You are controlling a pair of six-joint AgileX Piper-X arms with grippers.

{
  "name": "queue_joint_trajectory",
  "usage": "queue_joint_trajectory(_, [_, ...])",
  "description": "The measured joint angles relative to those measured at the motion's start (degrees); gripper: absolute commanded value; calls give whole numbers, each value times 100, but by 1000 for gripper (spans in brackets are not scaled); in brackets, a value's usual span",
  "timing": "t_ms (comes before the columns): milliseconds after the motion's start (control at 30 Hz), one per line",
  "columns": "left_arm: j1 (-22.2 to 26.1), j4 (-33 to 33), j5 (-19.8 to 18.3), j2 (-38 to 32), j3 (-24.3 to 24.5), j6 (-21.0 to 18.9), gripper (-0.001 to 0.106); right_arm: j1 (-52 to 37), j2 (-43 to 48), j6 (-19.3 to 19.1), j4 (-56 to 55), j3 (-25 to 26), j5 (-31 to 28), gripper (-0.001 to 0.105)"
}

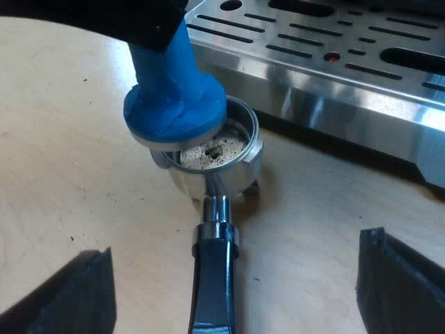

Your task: Grind coffee beans and then tamp

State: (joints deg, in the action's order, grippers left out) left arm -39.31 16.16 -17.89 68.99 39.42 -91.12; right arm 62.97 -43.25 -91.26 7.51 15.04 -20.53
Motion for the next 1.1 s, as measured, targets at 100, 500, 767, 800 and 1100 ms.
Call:
queue_joint_trajectory(100, [0,-11,0,109,8,20,0,0,0,0,0,0,0,72])
queue_joint_trajectory(500, [0,-172,0,332,8,20,0,0,0,0,0,0,0,72])
queue_joint_trajectory(767, [0,-388,0,332,8,20,0,0,0,0,0,0,0,72])
queue_joint_trajectory(800, [0,-394,0,332,8,20,0,0,0,0,0,0,0,72])
queue_joint_trajectory(1100, [0,-391,0,432,8,20,0,0,0,0,0,0,0,72])
